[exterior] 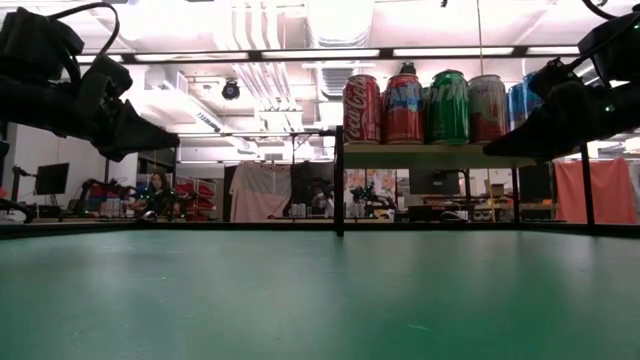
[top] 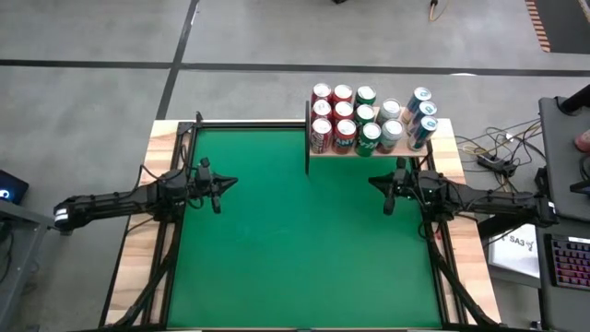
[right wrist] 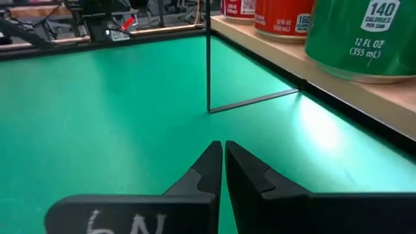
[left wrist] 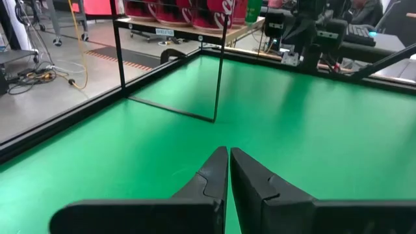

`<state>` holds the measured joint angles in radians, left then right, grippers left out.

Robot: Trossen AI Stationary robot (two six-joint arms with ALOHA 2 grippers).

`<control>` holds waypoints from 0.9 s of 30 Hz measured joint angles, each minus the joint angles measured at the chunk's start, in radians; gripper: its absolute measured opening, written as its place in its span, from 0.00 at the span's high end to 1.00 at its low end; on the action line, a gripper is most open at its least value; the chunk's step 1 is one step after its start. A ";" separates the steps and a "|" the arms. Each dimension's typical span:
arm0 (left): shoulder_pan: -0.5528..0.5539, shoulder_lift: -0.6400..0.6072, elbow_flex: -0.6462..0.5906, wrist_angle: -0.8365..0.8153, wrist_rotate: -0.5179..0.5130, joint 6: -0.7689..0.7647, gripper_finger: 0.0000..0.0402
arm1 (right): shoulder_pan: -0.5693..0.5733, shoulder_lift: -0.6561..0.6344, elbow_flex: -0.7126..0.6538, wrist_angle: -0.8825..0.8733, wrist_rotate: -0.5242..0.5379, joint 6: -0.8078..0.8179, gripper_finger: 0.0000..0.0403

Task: Place canned beverage on shelf
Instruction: Return to Home Position

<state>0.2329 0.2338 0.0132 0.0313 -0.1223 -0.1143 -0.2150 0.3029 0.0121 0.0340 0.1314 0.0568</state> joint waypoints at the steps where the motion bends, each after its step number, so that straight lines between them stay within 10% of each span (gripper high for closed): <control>1: 0.000 0.001 0.000 0.001 0.000 0.000 1.00 | 0.000 0.000 0.000 0.000 0.000 -0.005 0.97; 21: 0.000 0.021 -0.001 0.010 0.000 0.000 1.00 | 0.027 -0.059 0.000 0.002 0.000 0.264 0.97; 27: 0.000 0.022 -0.001 0.010 0.000 0.000 1.00 | 0.032 -0.121 0.000 -0.001 -0.147 0.111 0.97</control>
<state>0.2329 0.2556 0.0124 0.0418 -0.1226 -0.1141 -0.1828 0.1824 0.0120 0.0333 -0.0160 0.1676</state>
